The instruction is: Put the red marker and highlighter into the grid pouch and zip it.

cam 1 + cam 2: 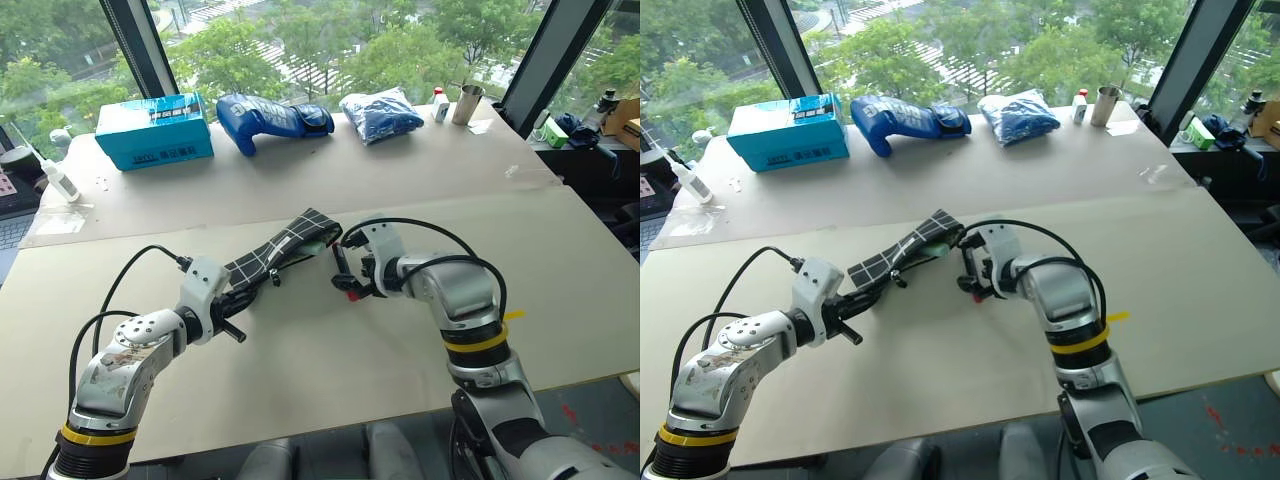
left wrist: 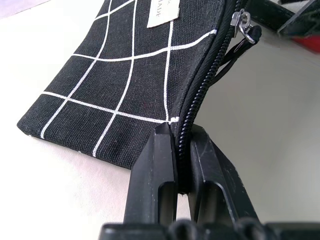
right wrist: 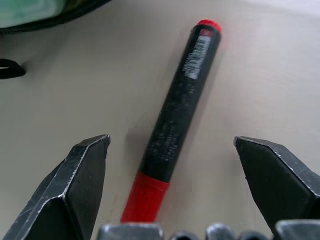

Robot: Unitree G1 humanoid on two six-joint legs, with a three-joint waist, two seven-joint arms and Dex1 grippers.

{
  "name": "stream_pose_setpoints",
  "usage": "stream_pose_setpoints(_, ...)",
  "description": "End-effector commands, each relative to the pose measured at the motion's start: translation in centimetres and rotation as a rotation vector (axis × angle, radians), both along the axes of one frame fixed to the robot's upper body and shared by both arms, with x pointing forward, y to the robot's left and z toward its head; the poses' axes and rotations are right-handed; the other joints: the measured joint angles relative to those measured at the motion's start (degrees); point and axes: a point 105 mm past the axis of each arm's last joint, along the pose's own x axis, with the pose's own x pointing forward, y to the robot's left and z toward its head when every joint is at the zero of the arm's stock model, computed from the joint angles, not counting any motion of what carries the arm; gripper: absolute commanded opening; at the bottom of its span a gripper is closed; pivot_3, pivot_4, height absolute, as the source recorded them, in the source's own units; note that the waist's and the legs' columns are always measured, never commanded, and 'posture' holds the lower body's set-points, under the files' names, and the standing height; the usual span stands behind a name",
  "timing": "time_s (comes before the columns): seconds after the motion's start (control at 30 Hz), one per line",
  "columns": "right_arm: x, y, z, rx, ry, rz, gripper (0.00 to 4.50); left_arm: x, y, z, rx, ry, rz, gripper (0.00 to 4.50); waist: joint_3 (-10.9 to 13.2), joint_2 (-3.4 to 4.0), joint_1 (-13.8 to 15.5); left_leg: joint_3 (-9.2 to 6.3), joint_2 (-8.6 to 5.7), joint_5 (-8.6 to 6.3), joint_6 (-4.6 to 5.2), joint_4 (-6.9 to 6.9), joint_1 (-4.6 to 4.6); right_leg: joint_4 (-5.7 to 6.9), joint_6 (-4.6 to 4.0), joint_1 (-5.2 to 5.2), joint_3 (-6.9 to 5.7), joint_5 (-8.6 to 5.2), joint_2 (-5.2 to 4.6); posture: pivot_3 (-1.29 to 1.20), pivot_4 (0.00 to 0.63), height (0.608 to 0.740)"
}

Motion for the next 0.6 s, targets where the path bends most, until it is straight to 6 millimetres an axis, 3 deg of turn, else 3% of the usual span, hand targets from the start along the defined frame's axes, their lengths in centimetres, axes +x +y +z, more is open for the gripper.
stream_pose_setpoints(0.03, 0.5, -0.1, 0.0, -0.085, -0.09, 0.011, 4.18, 0.1, 0.0, 1.2, 0.015, -0.057, -0.003, 0.0, 0.0, 0.0, -0.1, -0.01, 0.0, 0.0, 0.0, 0.0, 0.0, 0.0, 0.0, 0.01, 0.0, 0.0, 0.0, 0.0, 0.15, 0.74)
stream_pose_setpoints(0.13, 0.9, -0.9, -0.4, -0.167, -0.154, 0.019, 3.44, 0.1, 0.0, 1.2, 0.015, -0.059, 0.001, 0.0, 0.0, 0.0, -0.1, 0.0, -0.01, 0.0, 0.0, 0.01, 0.01, -0.01, 0.01, 0.02, -0.01, 0.0, 0.0, 0.0, 0.15, 0.74)
stream_pose_setpoints(0.4, 1.6, -3.0, 1.2, -0.221, -0.261, 0.021, 0.6, 0.2, 0.0, 1.3, 0.014, -0.065, 0.001, 0.0, 0.0, 0.0, -0.1, 0.03, -0.02, 0.0, -0.01, 0.01, 0.0, -0.04, 0.01, 0.03, -0.01, 0.0, 0.0, 0.0, 0.15, 0.74)
stream_pose_setpoints(0.47, 1.9, -3.3, 2.4, -0.229, -0.315, 0.037, 0.48, 0.3, -0.1, 1.3, 0.014, -0.066, 0.0, 0.0, 0.0, 0.0, -0.1, 0.03, -0.01, 0.0, -0.01, 0.0, 0.0, -0.04, 0.01, 0.02, -0.01, 0.0, 0.0, 0.0, 0.15, 0.74)
stream_pose_setpoints(0.6, 2.5, -4.7, 6.7, -0.277, -0.505, 0.13, 0.48, 0.4, -0.2, 1.4, 0.015, -0.065, -0.005, 0.0, 0.0, 0.0, -0.2, 0.05, -0.04, 0.0, 0.0, 0.0, -0.01, -0.09, 0.01, 0.02, -0.01, 0.0, 0.0, 0.0, 0.15, 0.74)
